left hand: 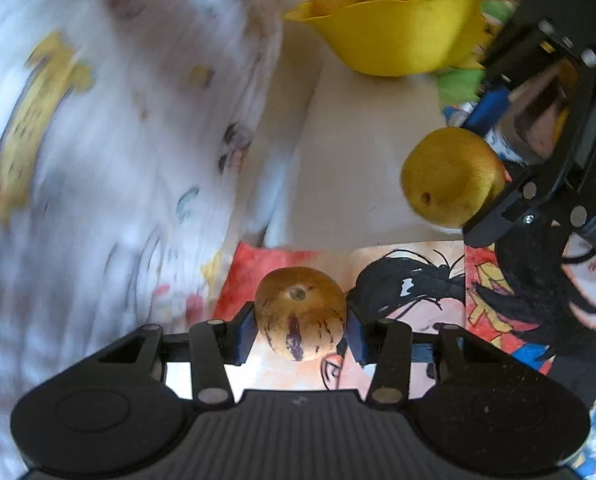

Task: Organize fruits
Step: 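Carry the striped melon to the tray while the right tool carries the pear there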

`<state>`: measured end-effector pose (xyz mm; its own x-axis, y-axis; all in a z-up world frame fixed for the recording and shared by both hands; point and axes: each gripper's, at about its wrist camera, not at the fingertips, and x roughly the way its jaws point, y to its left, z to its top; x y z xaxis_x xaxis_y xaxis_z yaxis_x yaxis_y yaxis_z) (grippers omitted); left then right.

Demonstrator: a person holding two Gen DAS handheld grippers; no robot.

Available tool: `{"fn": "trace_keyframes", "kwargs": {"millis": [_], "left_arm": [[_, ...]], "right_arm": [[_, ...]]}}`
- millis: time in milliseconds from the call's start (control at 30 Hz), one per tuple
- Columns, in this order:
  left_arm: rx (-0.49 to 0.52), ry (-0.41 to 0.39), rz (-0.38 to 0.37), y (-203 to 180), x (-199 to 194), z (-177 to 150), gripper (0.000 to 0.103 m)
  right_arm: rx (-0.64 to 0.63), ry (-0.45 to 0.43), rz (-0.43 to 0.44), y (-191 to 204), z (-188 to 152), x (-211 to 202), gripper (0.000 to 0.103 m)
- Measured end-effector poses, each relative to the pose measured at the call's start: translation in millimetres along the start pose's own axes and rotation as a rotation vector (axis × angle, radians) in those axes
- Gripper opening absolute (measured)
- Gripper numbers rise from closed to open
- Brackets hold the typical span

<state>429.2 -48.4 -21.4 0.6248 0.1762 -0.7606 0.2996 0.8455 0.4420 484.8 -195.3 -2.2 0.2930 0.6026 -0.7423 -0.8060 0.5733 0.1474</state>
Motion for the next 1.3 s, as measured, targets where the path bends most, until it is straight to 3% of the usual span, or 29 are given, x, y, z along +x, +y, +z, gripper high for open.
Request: {"fn": "trace_keyframes", "kwargs": {"millis": [233,367,867,1100,1300], "left_arm": [[-0.293,0.05,-0.035,18,0,-8,0.05],[-0.388,0.047,-0.017,22,4,-10,0.051],[-0.406,0.005,-0.018,29,28,-10,0.051],[-0.399,-0.013,-0.023,29,33,-11,0.05],[-0.46,-0.005,-0.052,36,31,-23,0.049]], "right_arm": [[0.126,-0.01,-0.022,-4,2,2,0.062],[0.147,-0.007,-0.057,1,9,9,0.062],[0.192,0.004,-0.016,-14,38,34,0.061],[0.213,0.008,-0.004,-12,38,41,0.059],[0.24,-0.003,-0.025,-6,31,37,0.058]]}}
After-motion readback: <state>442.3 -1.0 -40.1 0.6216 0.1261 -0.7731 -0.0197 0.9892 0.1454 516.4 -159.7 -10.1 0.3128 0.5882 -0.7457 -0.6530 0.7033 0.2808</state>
